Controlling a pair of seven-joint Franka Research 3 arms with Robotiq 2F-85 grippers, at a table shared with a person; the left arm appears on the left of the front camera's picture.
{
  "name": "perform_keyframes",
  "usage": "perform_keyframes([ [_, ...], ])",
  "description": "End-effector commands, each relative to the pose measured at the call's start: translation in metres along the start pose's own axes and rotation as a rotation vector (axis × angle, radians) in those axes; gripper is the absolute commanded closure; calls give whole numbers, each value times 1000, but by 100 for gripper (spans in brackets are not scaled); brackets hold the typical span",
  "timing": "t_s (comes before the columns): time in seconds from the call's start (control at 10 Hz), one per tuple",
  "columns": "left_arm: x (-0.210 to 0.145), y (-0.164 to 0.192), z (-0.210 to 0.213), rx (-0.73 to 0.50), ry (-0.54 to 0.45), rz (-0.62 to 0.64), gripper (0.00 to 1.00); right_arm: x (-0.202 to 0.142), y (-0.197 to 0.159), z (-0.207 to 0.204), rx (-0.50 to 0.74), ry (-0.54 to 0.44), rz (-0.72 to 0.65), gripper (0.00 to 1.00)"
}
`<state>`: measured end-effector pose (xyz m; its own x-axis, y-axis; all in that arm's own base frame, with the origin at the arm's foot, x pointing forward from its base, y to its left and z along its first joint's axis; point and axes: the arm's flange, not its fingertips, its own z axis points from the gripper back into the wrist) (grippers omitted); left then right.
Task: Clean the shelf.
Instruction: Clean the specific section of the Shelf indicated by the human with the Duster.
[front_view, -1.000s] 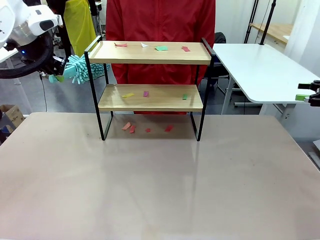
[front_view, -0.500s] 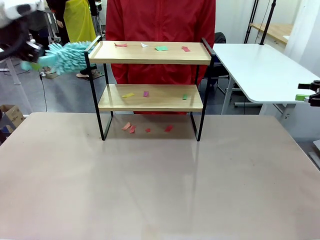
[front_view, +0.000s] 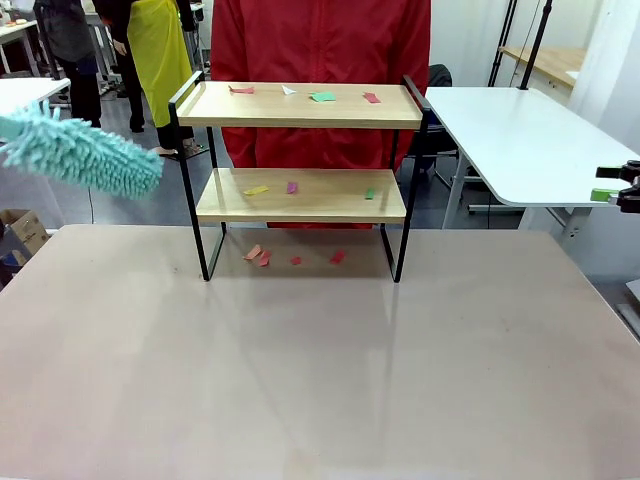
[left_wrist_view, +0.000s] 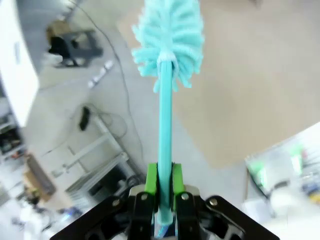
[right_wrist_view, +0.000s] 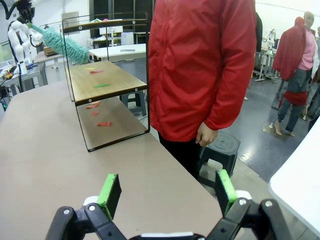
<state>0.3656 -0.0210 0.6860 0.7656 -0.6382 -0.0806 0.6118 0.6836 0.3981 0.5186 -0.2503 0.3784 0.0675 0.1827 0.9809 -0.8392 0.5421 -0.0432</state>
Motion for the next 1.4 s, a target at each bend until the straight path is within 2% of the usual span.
perform_keyframes([
  [0.0, -11, -14, 5, 45, 89, -291, 86, 8, 1, -1, -12, 14, -7, 0],
  [0.3, -32, -48, 9, 16, 68, -618, 86, 8, 1, -1, -12, 14, -7, 0],
  [0.5, -39, -62, 5, -36, 7, -724, 86, 8, 1, -1, -12, 14, -7, 0],
  [0.6, -41, -66, 1, -44, -3, -754, 86, 8, 1, -1, -12, 14, -7, 0],
  [0.7, -39, -64, -1, -39, -13, -720, 86, 8, 1, -1, -12, 14, -7, 0],
  [0.8, -33, -69, 10, -35, 27, -718, 86, 8, 1, -1, -12, 14, -7, 0],
  [1.3, -33, -69, 10, -35, 27, -718, 86, 8, 1, -1, -12, 14, -7, 0],
])
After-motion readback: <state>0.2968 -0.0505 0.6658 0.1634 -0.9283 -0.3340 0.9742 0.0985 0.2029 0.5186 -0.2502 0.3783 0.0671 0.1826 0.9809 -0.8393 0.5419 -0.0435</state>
